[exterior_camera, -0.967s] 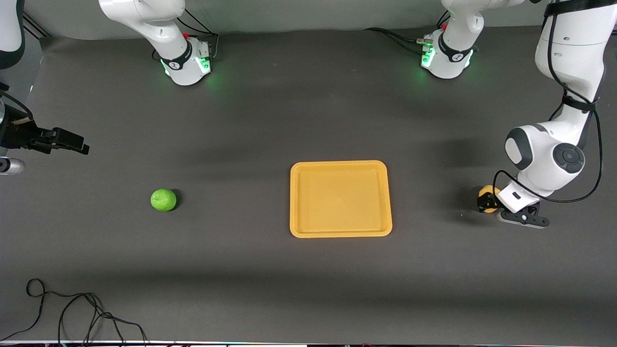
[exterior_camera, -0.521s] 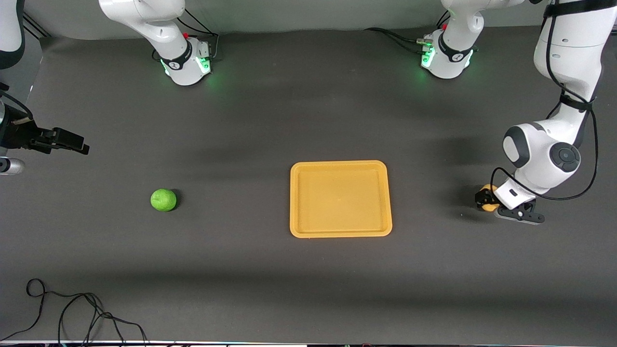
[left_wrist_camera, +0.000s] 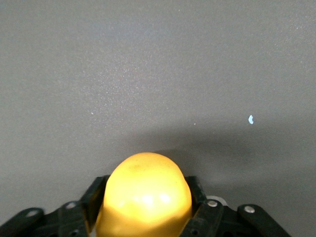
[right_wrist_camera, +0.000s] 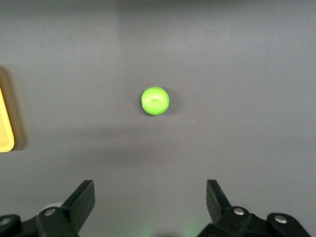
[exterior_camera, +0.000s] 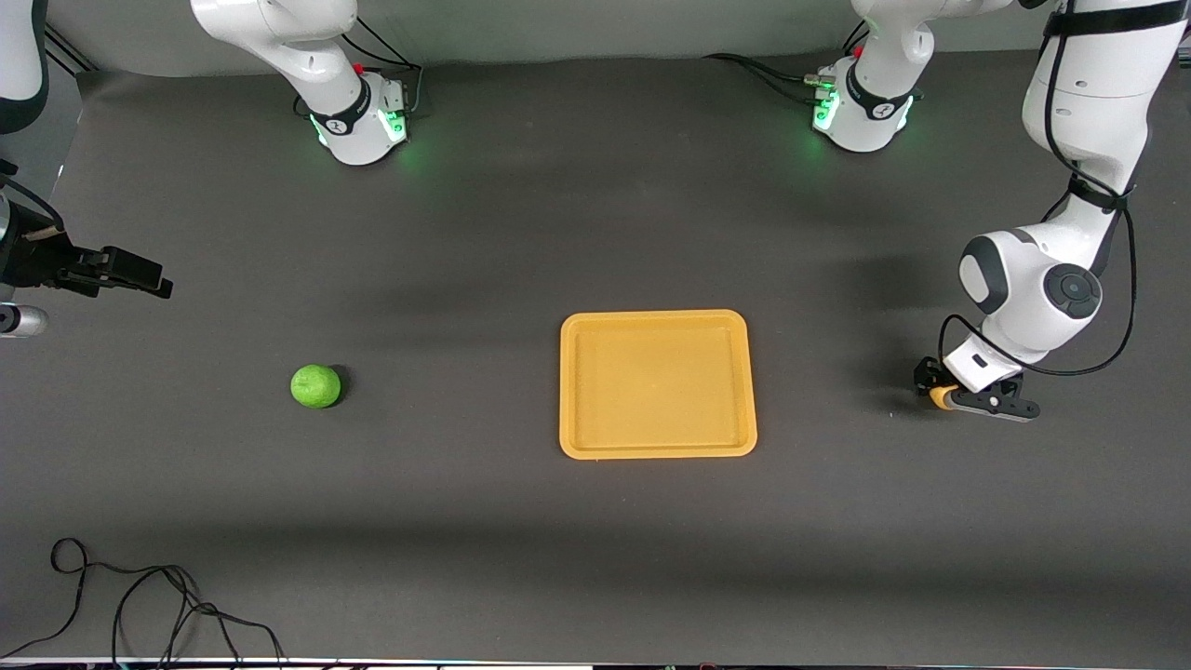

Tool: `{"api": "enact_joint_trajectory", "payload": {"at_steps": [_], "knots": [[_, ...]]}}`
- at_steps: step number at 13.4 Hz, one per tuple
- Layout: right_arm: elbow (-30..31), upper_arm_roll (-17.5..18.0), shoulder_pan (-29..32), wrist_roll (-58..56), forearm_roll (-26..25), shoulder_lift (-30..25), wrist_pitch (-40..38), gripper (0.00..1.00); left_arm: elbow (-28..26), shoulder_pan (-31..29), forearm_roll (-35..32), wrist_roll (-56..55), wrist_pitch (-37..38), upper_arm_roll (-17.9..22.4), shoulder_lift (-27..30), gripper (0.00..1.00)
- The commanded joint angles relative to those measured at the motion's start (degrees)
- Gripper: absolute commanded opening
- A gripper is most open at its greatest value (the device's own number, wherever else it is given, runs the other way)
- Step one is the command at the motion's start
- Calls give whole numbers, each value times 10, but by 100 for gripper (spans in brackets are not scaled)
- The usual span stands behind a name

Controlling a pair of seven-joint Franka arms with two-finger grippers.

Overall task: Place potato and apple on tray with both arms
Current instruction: 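Close the left gripper on the yellow potato and lift it, then carry the potato over the tray and release it with the left gripper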

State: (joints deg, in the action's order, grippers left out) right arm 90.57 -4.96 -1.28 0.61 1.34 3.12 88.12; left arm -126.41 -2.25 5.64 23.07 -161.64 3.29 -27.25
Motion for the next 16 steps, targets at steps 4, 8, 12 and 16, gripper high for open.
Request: {"api": "enact_joint_trajectory", "payload": {"at_steps": [4, 8, 12, 16], "knots": [[3, -4, -3, -12, -4, -5, -1, 100, 19, 10, 15, -76, 89, -47, 54, 32], [3, -4, -3, -12, -4, -5, -1, 100, 29, 109, 14, -264, 97, -62, 54, 32], [3, -5, -3, -13, -3, -5, -1, 100, 63, 228, 6, -453, 98, -59, 28, 32], [4, -5, -3, -13, -3, -6, -1, 100, 76, 292, 2, -551, 94, -57, 6, 32]]}}
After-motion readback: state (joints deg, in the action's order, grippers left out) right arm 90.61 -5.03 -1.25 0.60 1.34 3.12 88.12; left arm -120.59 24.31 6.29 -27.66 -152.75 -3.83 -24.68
